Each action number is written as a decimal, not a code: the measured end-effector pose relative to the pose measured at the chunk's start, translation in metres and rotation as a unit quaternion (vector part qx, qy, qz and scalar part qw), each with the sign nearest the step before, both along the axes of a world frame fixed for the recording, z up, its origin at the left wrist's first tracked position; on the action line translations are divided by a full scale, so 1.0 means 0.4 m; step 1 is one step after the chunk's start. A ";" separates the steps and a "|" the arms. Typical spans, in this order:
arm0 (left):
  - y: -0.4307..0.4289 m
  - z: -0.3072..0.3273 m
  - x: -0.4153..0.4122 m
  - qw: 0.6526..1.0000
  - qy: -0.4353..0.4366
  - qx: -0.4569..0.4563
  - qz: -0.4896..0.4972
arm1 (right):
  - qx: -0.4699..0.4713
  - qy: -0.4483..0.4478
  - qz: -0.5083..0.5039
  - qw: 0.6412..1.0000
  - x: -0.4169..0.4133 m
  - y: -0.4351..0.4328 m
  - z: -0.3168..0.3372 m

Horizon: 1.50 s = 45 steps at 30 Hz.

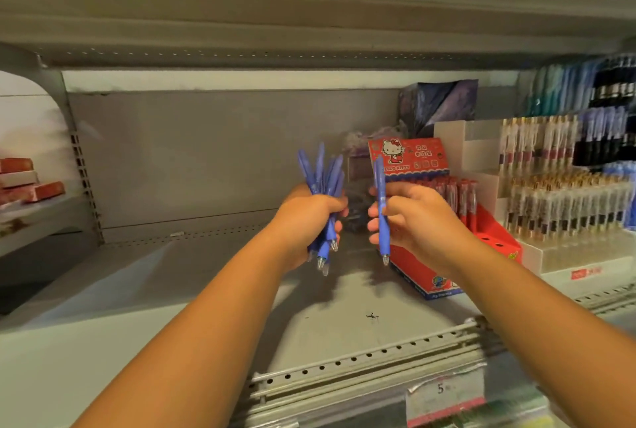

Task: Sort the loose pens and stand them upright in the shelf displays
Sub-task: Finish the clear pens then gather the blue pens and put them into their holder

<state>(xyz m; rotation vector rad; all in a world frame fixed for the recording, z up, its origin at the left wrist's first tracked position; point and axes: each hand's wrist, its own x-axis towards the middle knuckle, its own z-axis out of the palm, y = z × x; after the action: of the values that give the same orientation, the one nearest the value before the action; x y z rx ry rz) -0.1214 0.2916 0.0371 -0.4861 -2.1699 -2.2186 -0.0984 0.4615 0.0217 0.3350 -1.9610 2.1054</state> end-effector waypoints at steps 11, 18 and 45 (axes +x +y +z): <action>0.198 0.008 0.178 0.962 0.035 0.199 -0.181 | -0.155 0.071 0.006 0.985 0.162 0.123 -0.005; 0.435 -0.024 0.239 0.960 0.035 0.168 -0.221 | -0.204 0.098 -0.051 0.973 0.294 0.344 -0.022; 1.170 -0.090 0.198 0.982 0.095 0.146 -0.066 | 0.012 0.162 -0.150 0.975 0.323 1.133 -0.046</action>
<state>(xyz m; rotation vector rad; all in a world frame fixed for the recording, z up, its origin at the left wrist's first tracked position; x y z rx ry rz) -0.0421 0.7597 0.0013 -0.8104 -1.7305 -2.3878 0.0307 0.9148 0.0033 0.3378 -1.7251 1.7183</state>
